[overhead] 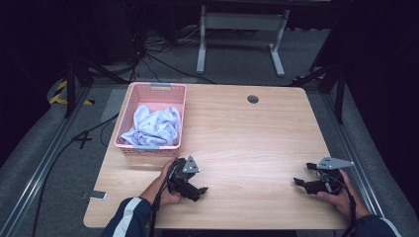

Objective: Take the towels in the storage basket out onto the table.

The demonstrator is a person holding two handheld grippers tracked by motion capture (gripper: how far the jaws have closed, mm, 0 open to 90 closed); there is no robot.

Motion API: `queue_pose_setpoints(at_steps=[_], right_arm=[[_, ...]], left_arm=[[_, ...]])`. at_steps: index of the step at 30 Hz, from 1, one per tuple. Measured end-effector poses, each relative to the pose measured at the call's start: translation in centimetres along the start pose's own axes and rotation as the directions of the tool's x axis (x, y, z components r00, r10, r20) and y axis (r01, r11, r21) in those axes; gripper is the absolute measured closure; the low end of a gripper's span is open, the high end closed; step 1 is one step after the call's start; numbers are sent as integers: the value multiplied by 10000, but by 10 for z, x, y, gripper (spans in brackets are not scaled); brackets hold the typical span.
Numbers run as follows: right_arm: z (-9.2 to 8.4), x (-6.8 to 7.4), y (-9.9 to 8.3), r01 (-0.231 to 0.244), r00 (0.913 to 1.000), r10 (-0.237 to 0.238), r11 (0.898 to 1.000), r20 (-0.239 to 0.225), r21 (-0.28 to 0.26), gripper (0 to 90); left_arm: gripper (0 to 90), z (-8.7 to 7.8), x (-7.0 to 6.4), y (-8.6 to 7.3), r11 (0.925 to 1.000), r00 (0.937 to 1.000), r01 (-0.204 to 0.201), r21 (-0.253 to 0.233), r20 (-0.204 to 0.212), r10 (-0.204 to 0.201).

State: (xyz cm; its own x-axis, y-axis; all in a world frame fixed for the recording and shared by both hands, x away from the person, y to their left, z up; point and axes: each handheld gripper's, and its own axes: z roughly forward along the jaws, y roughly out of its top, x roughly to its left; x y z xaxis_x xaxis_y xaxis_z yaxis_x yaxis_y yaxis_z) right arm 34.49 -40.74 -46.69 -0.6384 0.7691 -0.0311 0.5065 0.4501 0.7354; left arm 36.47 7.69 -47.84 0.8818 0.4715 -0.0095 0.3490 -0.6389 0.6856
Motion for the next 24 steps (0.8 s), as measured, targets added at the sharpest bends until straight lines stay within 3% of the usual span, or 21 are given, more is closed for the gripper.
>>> queue_pose_setpoints(at_steps=[4,9,12,15,16,24], right_arm=[[0,-1,0,61,10000,-61,10000,-19,8,151],[2,-1,2,0,10000,0,10000,-42,10,147],[2,-2,2,68,10000,-68,10000,-21,23,147],[3,-2,2,71,10000,-71,10000,-7,7,148],[3,-2,3,50,10000,-50,10000,-5,12,148],[3,-2,3,40,10000,-40,10000,-44,38,148]], left_arm=[[2,-3,5,-3,9993,9990,-375,-16,260,376],[3,-8,7,-8,10000,10000,-76,13,37,75],[3,-12,10,-9,9996,10000,-25,284,-79,27],[112,-19,13,-11,9998,10000,89,202,-19,-89],[178,-21,14,-11,9995,10000,-25,300,39,23],[188,-28,13,-3,9980,9986,-516,358,-119,521]])
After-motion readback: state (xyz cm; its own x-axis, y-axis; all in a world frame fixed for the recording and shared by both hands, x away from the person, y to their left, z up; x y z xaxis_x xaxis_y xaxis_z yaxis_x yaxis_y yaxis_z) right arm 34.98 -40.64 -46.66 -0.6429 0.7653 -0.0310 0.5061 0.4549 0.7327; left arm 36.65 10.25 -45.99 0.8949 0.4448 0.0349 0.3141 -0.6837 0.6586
